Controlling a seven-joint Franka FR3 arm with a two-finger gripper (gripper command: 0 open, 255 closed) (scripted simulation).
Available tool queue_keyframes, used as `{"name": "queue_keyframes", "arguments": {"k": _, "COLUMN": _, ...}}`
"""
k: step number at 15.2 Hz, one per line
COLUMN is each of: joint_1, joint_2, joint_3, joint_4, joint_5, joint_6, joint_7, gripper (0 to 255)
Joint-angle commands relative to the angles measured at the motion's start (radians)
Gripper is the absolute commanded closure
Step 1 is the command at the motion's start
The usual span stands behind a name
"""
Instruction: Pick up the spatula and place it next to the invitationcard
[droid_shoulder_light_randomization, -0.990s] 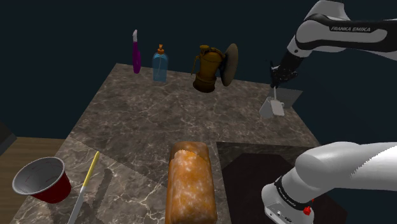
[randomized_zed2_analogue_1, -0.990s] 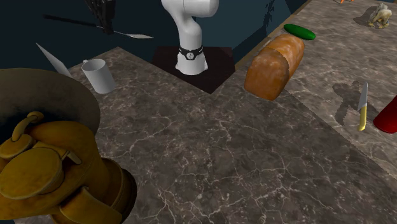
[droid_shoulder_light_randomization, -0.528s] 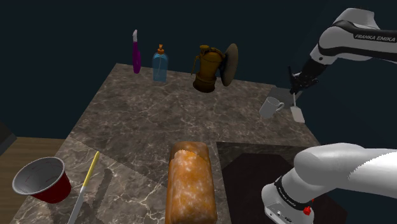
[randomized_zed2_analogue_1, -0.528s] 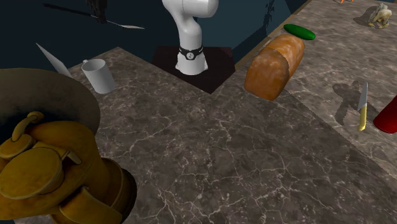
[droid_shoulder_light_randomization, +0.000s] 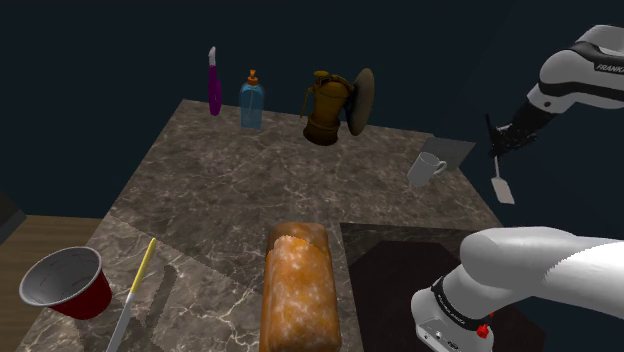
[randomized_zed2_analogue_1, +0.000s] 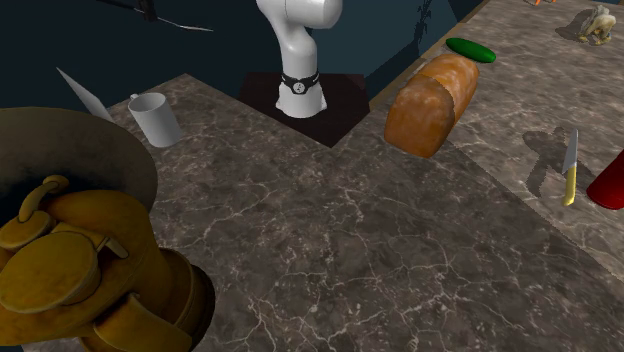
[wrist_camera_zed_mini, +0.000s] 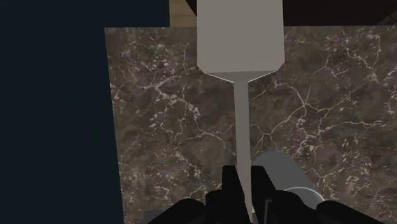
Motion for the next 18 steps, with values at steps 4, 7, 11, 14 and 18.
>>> {"name": "queue_keyframes", "arguments": {"k": 4, "joint_1": -0.03, "joint_2": 0.0, "joint_3": -0.069, "joint_4": -0.007, "joint_5": -0.042, "joint_6": 0.018, "joint_7": -0.071, "gripper": 255}}
{"name": "queue_keyframes", "arguments": {"k": 7, "joint_1": -0.033, "joint_2": 0.004, "joint_3": -0.081, "joint_4": -0.043, "joint_5": -0.052, "joint_6": 0.059, "joint_7": -0.069, "gripper": 255}}
{"name": "queue_keyframes", "arguments": {"k": 11, "joint_1": -0.037, "joint_2": 0.014, "joint_3": -0.099, "joint_4": -0.089, "joint_5": -0.066, "joint_6": 0.115, "joint_7": -0.068, "gripper": 255}}
{"name": "queue_keyframes", "arguments": {"k": 14, "joint_1": -0.04, "joint_2": 0.024, "joint_3": -0.114, "joint_4": -0.122, "joint_5": -0.077, "joint_6": 0.158, "joint_7": -0.067, "gripper": 255}}
{"name": "queue_keyframes", "arguments": {"k": 18, "joint_1": -0.042, "joint_2": 0.043, "joint_3": -0.135, "joint_4": -0.163, "joint_5": -0.091, "joint_6": 0.218, "joint_7": -0.066, "gripper": 255}}
